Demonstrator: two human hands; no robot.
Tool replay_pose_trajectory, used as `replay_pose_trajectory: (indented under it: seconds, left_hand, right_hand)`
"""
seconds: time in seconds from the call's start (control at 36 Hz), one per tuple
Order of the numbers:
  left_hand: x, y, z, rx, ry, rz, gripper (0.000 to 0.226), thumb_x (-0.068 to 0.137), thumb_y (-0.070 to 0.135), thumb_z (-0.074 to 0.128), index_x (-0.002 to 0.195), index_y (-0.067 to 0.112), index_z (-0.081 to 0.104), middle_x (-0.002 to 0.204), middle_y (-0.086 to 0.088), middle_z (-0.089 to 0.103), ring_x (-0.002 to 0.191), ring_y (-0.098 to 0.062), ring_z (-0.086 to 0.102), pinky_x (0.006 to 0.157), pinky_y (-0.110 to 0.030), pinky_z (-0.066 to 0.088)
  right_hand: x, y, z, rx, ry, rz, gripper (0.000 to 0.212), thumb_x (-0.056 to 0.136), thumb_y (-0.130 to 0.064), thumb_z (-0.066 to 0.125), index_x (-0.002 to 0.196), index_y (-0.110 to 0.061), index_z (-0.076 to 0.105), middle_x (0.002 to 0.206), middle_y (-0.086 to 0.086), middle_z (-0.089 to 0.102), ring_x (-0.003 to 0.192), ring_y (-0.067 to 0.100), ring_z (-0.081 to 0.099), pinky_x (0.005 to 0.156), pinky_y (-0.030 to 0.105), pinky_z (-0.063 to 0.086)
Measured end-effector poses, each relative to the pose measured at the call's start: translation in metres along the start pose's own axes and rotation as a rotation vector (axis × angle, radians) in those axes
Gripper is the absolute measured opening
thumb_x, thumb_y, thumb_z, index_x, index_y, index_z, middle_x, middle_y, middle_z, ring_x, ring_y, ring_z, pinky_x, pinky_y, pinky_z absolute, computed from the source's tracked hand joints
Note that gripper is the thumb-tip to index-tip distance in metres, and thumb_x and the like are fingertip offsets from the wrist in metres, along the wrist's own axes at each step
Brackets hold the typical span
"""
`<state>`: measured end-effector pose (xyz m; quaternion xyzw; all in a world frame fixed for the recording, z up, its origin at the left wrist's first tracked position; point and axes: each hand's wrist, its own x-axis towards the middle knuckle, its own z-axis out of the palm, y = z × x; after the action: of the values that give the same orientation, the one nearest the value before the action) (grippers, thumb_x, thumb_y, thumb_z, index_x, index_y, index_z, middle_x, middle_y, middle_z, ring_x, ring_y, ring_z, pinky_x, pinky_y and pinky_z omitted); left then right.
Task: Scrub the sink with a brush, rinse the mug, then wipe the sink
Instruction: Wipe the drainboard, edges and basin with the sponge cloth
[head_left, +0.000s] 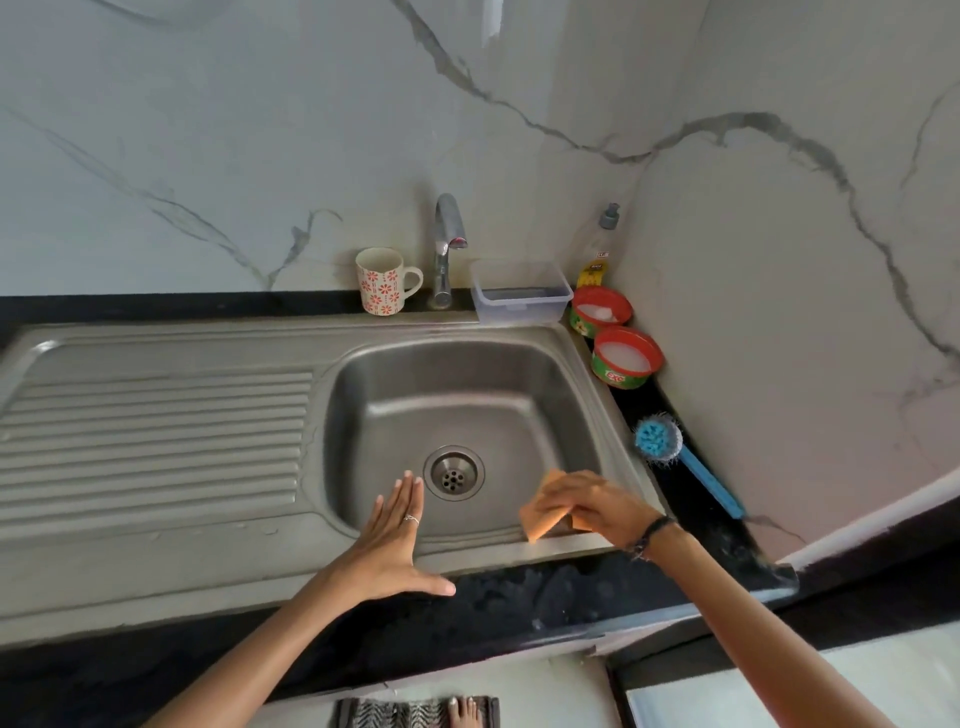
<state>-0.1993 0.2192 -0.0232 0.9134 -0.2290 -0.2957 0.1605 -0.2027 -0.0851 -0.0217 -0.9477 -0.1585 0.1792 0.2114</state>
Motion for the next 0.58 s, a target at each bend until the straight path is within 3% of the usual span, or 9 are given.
replay_pose_trajectory:
  seconds: [0.08, 0.14, 0.22, 0.33, 0.47, 0.58]
  left_hand:
    - [-0.004, -0.004, 0.002, 0.001, -0.026, -0.013, 0.132, 0.068, 0.071, 0.061, 0.131, 0.012, -0.039, 0.134, -0.001, -0.048, 0.128, -0.016, -0.041, 0.107, -0.029, -0.022]
    - [-0.006, -0.006, 0.001, 0.002, -0.049, -0.009, 0.140, 0.047, 0.090, 0.045, 0.127, 0.014, -0.041, 0.137, -0.003, -0.048, 0.128, -0.017, -0.042, 0.106, -0.029, -0.023]
    - [-0.010, -0.013, 0.002, -0.032, -0.039, -0.001, 0.142, 0.030, 0.096, 0.026, 0.125, 0.016, -0.042, 0.136, -0.002, -0.048, 0.129, -0.017, -0.042, 0.106, -0.028, -0.023]
    - [-0.011, -0.021, 0.005, -0.029, -0.009, -0.001, 0.142, 0.030, 0.096, 0.024, 0.126, 0.014, -0.042, 0.135, -0.002, -0.048, 0.131, -0.018, -0.040, 0.107, -0.029, -0.023]
    - [-0.012, -0.028, 0.011, -0.023, 0.035, -0.020, 0.140, 0.033, 0.095, 0.023, 0.127, 0.014, -0.043, 0.137, -0.003, -0.048, 0.131, -0.018, -0.040, 0.107, -0.029, -0.023]
    - [-0.019, -0.032, 0.016, -0.026, 0.083, -0.047, 0.137, 0.037, 0.092, 0.026, 0.126, 0.013, -0.043, 0.137, -0.003, -0.048, 0.127, -0.016, -0.044, 0.105, -0.025, -0.024]
  right_hand:
    - [-0.008, -0.003, 0.012, 0.086, -0.035, -0.045, 0.036, 0.092, -0.005, 0.051, 0.120, -0.024, 0.063, 0.122, -0.012, 0.052, 0.118, 0.006, 0.041, 0.108, 0.027, 0.029]
    - [-0.012, -0.003, 0.022, 0.063, -0.072, -0.052, 0.037, 0.092, -0.008, 0.051, 0.119, -0.030, 0.063, 0.121, -0.016, 0.051, 0.116, 0.002, 0.038, 0.108, 0.026, 0.028]
    - [-0.012, 0.001, 0.036, -0.103, -0.061, -0.078, 0.042, 0.090, -0.018, 0.054, 0.118, -0.049, 0.058, 0.127, -0.019, 0.048, 0.120, 0.002, 0.036, 0.108, 0.033, 0.032]
    - [-0.004, -0.007, 0.037, -0.195, -0.062, -0.131, 0.049, 0.090, -0.020, 0.055, 0.119, -0.060, 0.049, 0.127, -0.021, 0.044, 0.114, 0.007, 0.043, 0.101, 0.033, 0.039]
    - [0.015, -0.026, 0.039, -0.222, -0.104, -0.250, 0.048, 0.090, -0.022, 0.054, 0.124, -0.056, 0.047, 0.127, -0.009, 0.050, 0.113, 0.014, 0.051, 0.094, 0.040, 0.043]
    - [0.031, -0.043, 0.044, -0.254, -0.158, -0.350, 0.044, 0.089, -0.032, 0.040, 0.127, -0.053, 0.044, 0.122, -0.001, 0.051, 0.106, 0.021, 0.054, 0.083, 0.043, 0.049]
